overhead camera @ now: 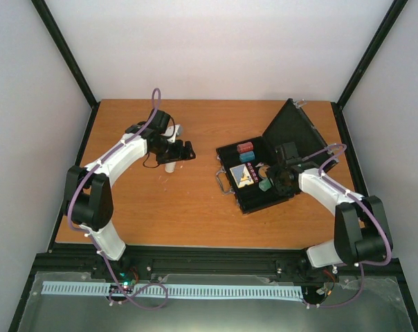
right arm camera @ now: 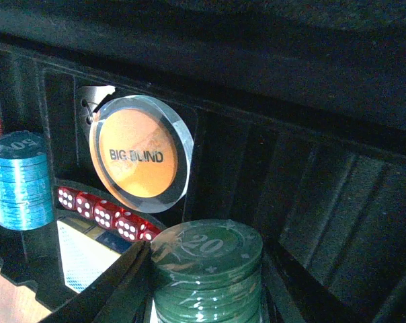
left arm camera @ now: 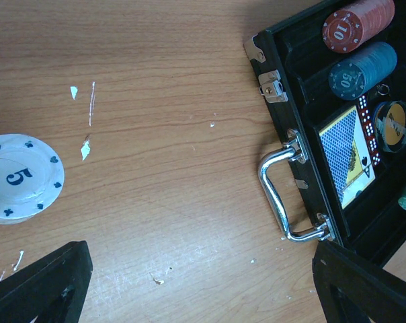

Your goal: Pack up texas hold em set

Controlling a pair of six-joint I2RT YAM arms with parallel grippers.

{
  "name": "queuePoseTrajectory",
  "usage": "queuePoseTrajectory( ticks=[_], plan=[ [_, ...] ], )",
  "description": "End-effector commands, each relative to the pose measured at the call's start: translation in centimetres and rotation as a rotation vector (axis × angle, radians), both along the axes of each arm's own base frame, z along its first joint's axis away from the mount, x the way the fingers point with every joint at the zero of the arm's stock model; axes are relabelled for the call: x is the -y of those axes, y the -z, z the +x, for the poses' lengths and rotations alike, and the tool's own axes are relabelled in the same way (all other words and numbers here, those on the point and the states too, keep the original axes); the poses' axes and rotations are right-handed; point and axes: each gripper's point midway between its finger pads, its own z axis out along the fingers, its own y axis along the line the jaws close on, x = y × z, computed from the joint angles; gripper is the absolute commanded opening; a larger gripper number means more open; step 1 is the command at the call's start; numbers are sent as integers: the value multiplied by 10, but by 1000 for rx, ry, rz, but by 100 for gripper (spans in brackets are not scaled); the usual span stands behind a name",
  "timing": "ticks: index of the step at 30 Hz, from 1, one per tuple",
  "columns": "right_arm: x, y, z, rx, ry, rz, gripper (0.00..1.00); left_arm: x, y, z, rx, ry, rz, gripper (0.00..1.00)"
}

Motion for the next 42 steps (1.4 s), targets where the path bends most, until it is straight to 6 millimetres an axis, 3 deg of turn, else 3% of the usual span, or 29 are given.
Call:
queuePoseTrajectory(
  ticks=[1, 6, 9, 13, 17, 21, 29, 33, 38, 42],
  plan=[
    [-9, -3, 11, 7, 5, 24, 38, 3, -2, 4, 11, 8, -15, 93],
    [-4, -5, 4, -5, 3, -5, 46, 3, 0, 5, 7, 8, -12, 93],
    [-3, -2, -2, -14, -10, -7, 68, 3, 1, 4, 3, 8, -11, 93],
    [-5, -3, -4, -9, -20, 6, 75, 3, 0, 5, 5, 9, -11, 93],
    [-4, -29, 5, 46, -78, -53, 78, 3, -2, 4, 8, 7, -11, 93],
    [-10, -48, 16, 75, -250, -125, 84, 3, -4, 5, 11, 2, -14, 93],
    [-59, -29, 18, 28, -679, -114, 90, -7, 4, 7, 7, -36, 37, 93],
    [-67, -30, 21, 49, -724, -113, 90, -25, 17, 8, -14, -112, 107, 94],
    [-70, -30, 24, 56, -759, -119, 90, -50, 17, 14, 20, -170, 224, 94],
    [-71, -30, 26, 56, -789, -127, 90, -62, 35, 16, 13, -171, 308, 93]
  ],
)
